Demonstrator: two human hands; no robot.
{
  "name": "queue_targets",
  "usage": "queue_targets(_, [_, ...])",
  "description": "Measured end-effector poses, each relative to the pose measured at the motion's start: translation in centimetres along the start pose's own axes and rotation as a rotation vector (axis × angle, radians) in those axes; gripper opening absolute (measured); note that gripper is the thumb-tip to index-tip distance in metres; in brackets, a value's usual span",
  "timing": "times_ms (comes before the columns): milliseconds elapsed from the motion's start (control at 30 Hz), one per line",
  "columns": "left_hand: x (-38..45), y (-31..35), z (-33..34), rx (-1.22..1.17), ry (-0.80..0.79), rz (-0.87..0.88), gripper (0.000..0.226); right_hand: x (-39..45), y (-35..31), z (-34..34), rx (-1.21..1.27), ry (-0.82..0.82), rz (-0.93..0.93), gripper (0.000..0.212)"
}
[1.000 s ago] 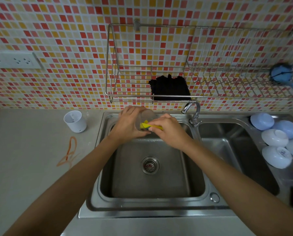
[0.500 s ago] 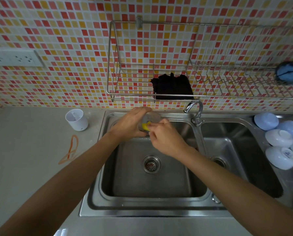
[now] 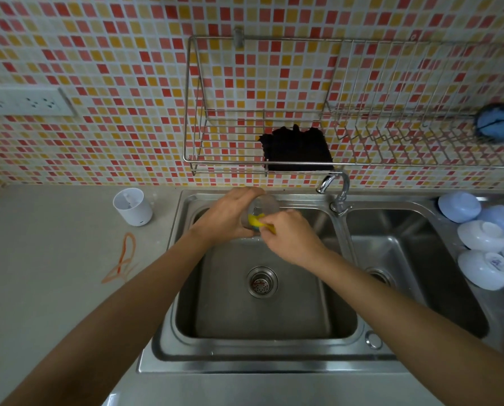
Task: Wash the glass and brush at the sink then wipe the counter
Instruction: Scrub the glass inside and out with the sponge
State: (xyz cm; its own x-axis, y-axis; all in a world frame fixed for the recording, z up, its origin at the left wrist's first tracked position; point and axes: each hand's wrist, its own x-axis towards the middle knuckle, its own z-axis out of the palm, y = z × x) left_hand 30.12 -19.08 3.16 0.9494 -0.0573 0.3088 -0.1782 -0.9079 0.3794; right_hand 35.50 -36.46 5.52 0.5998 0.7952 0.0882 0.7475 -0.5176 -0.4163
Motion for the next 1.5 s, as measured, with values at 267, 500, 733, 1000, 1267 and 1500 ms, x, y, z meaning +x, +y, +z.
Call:
queue_targets(267, [-0.2,0.0,-0.7,0.02,0.03,0.0,0.078,0.1,1.9,-1.0,-0.53,0.071,-0.317,0.025])
queue_targets(500, [-0.5,-0.2,-0.8,0.037,0.025,0.014,0.078,-1.6,1.7,0.8,-0.524,0.061,-0.359,0.05])
queue_targets(733, [-1.1,0.7,-1.0,-0.018,0.07,0.011,0.075,-0.6,3.1,-0.8,-0.513,0.057,-0.528,0.045])
queue_targets(1000, [-0.7,0.8,-0.9,-0.084,0.05,-0.012,0.079,-0.3,3.4,-0.8,-0.492,0.222,-0.628,0.034])
queue_targets(1267, [-0.7,1.0,-0.7,-0.249,0.075,-0.155,0.092,-0.8,2.7,0.3,-0.375,0.388,-0.59,0.026])
queue_targets(1500, [-1.0,0.9,-0.6,-0.202,0.103,-0.132,0.084,-0.7,1.8,-1.2,-0.071,0.091,-0.436,0.037])
